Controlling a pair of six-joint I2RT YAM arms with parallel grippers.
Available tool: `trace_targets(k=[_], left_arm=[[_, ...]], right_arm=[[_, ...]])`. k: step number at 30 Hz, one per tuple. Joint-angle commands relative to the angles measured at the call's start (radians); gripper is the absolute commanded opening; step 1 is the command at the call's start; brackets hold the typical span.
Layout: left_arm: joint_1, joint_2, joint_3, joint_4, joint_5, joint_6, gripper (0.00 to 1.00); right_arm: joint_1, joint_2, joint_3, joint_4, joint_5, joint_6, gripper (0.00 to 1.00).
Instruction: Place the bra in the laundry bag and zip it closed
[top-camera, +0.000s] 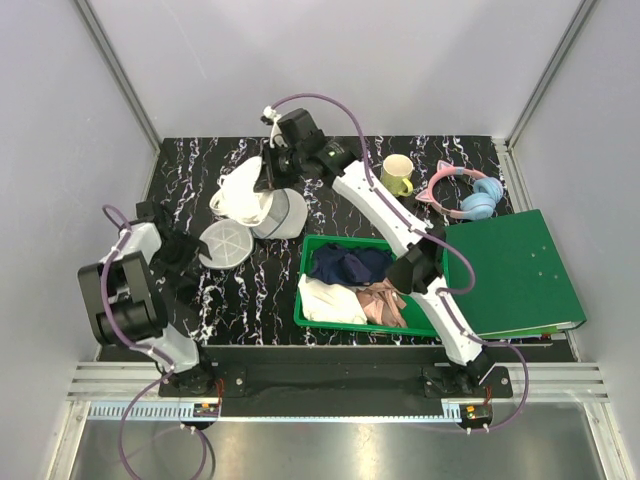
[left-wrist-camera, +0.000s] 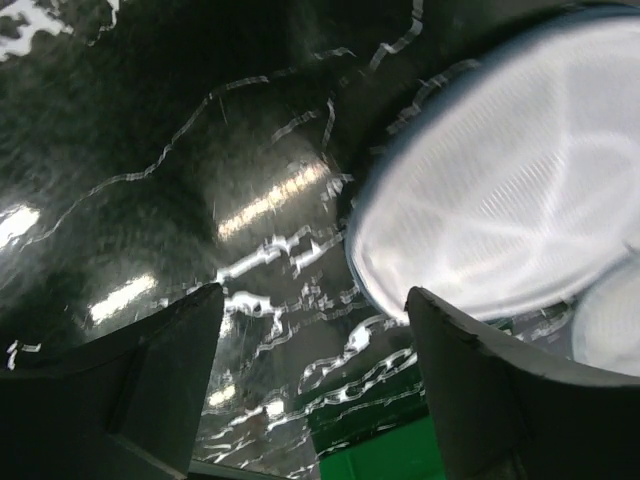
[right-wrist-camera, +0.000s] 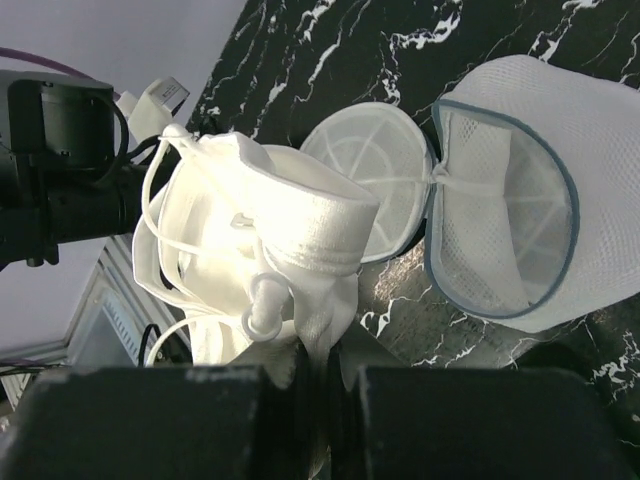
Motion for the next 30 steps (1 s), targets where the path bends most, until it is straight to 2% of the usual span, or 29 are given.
trace_targets(k=[1,6,7,9,10,11,14,22,28,30], left_arm=[[0.005,0.073,0.021,0.104,0.015,-0.025,0.71],[0.007,0.123,0.018,0.212,0.049,-0.016,0.52],[0.007,0.129,0.020,0.225,0.063,-0.014,0.45],[0.005,0.150,0.027,0.240,0.073,0.006,0.35],[0.005,0.155,0.037,0.240,0.072,0.013,0.15],[0.005,0.159,0.040,0.236,0.069,0.032,0.00],[0.005,0.124,0.044,0.199,0.046,0.061,0.00],[-0.030,-0.223,0.057,0.016,0.011,0.130,0.00],[-0.174,-0.418,0.099,-0.152,-0.028,0.180,0.00],[-0.208,-0.446,0.089,-0.163,-0.005,0.182,0.00]], right_arm=[[0.009,0.058,0.039,0.031,0.001,-0.008,0.00],[0.031,0.104,0.024,0.025,0.080,-0.035,0.00],[0.037,0.113,0.032,0.022,0.096,-0.045,0.00],[0.037,0.141,0.056,0.022,0.126,-0.059,0.00],[0.038,0.148,0.059,0.023,0.139,-0.060,0.00],[0.037,0.153,0.062,0.025,0.148,-0.065,0.00],[0.040,0.167,0.061,0.025,0.166,-0.085,0.00],[0.048,0.164,0.035,-0.007,0.295,-0.172,0.00],[0.046,0.100,-0.046,-0.023,0.343,-0.204,0.00],[0.051,0.083,-0.079,-0.020,0.367,-0.210,0.00]])
